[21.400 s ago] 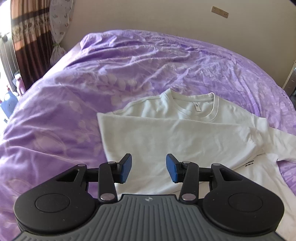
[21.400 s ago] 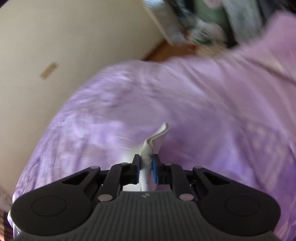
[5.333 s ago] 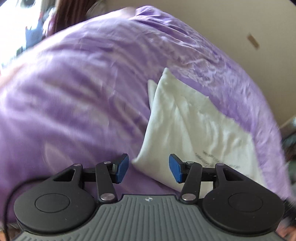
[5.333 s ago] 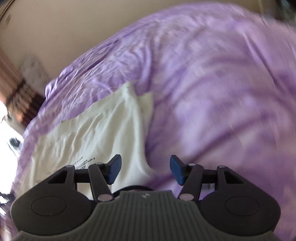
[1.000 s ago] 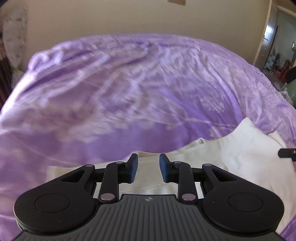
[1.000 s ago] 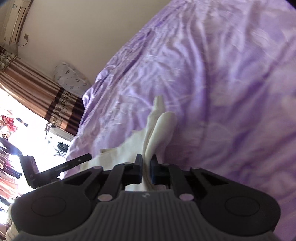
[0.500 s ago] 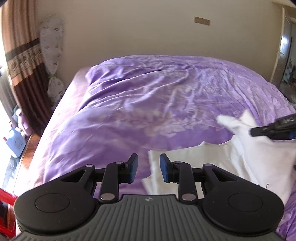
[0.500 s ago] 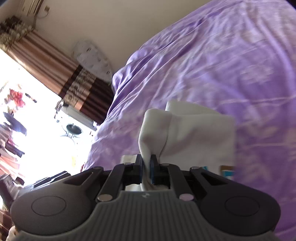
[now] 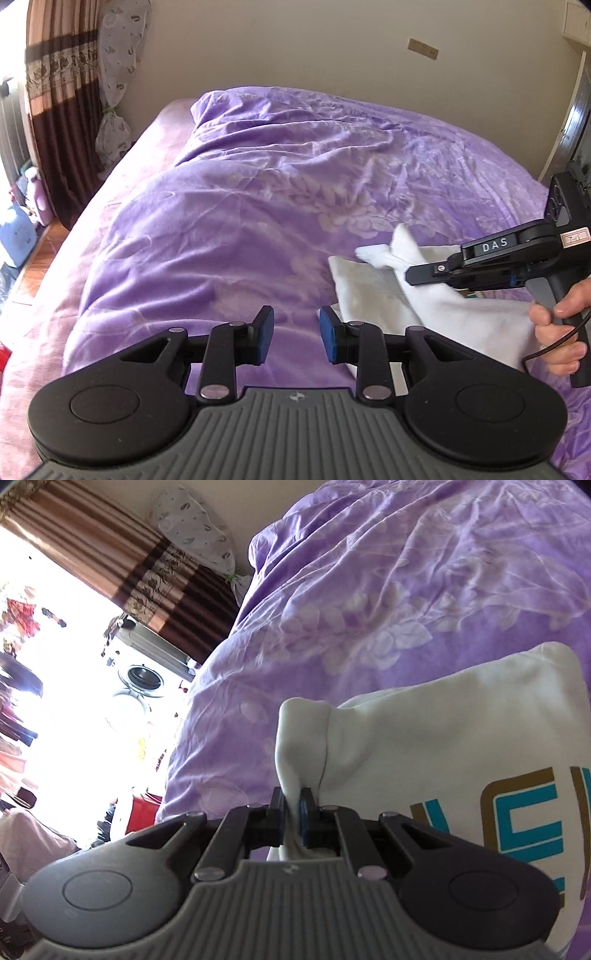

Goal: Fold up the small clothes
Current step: 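Carry the folded sweatshirt with the right tool, lower it and open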

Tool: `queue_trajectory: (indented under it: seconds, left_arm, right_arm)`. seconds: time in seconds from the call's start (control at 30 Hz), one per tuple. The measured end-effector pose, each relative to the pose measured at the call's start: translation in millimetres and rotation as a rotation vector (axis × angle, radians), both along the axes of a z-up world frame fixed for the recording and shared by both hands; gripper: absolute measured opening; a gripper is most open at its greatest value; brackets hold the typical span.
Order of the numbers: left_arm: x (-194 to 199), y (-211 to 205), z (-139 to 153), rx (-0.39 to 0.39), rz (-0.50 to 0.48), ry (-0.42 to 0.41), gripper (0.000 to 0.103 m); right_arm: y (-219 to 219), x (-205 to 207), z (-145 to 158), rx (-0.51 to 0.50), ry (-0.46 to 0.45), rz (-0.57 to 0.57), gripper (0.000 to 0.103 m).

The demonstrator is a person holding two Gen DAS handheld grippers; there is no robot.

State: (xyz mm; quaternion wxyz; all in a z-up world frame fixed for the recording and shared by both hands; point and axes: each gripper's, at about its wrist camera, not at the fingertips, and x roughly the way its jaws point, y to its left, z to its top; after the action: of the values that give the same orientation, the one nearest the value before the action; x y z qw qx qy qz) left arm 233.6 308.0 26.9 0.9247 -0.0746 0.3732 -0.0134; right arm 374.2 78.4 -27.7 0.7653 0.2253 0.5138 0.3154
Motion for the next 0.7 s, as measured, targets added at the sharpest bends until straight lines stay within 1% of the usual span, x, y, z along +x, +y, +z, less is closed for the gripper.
queue_trajectory:
  seconds: [0.1, 0.17, 0.23, 0.33, 0.4, 0.47, 0.5, 0.53, 0.63, 0.7]
  left_arm:
    - [-1, 0, -3, -0.015, -0.007, -0.001, 0.034]
    - [-1, -1, -4, -0.022, -0.008, 0.003, 0.034]
    - [-1, -3, -6, -0.026, -0.004, 0.012, 0.034]
    - [-2, -5, -7, -0.033, -0.005, 0.031, 0.034]
    - [-2, -8, -7, -0.033, -0.001, 0.045, 0.034]
    - [-5, -11, -3, -0.038, -0.006, 0.056, 0.035]
    - [-7, -13, -1, -0.042, -0.009, 0.059, 0.038]
    - [-10, -16, 2, -0.05, -0.014, 0.062, 0.039]
    - [-19, -24, 11, -0.084, -0.029, 0.075, 0.04]
    - [-27, -28, 16, -0.122, -0.042, 0.083, 0.042]
  right_arm:
    - [3, -5, 4, 0.019, 0.002, 0.012, 0.003]
    - [12, -9, 8, 0.021, -0.013, 0.039, 0.003]
    - [24, -10, 7, -0.021, -0.021, 0.065, 0.003]
    - [38, -9, -11, -0.047, 0.018, 0.085, 0.003]
    - [44, -11, -20, -0.071, 0.025, 0.093, 0.004]
    - [46, -13, -21, -0.073, 0.019, 0.098, 0.011]
    - [46, -15, -16, -0.071, 0.001, 0.108, 0.014]
    - [46, -19, -8, -0.075, -0.025, 0.118, 0.017]
    - [40, -34, 24, -0.102, -0.129, 0.158, 0.032]
    - [28, -46, 44, -0.11, -0.192, 0.176, 0.035]
